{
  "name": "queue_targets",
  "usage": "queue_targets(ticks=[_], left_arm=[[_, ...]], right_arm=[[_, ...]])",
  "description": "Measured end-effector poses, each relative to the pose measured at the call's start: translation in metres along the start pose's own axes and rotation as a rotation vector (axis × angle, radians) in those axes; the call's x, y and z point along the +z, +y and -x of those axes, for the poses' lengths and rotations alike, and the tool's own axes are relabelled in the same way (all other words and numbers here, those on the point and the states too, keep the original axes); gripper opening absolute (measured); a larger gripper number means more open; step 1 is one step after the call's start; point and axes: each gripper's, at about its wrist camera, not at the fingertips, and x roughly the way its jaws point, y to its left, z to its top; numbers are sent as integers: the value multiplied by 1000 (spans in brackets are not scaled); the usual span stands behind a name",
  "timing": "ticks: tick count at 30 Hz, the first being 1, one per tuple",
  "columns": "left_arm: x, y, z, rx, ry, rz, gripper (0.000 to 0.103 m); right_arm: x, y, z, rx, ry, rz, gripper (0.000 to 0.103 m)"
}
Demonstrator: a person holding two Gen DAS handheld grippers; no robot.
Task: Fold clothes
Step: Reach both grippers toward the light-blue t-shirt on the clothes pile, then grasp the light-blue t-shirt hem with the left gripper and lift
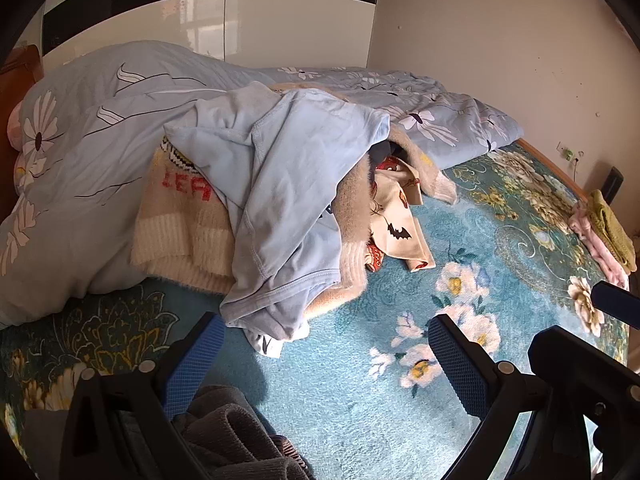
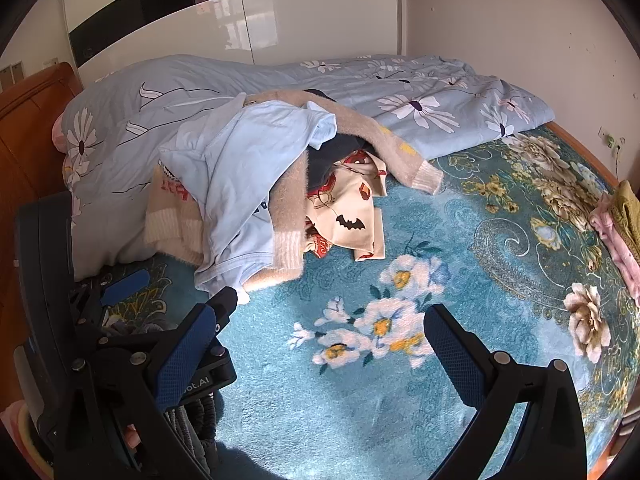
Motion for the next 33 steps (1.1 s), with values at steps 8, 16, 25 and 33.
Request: queue_targets(ticks=[8,16,25,33], left_arm=[[0,-12,-1,11,10,-59,103],[33,-7,-21,149,8,-75,103],[91,3,-118,397,190,-11,103],[101,0,-142,352,271,31,29]], right_arm=[[-6,-11,0,23,6,-39,103],[-34,-71,13,-5,-14,-207,103],[-83,-136,17,-89,30,-365,103],[-107,-151,23,-77,42,-400,103]])
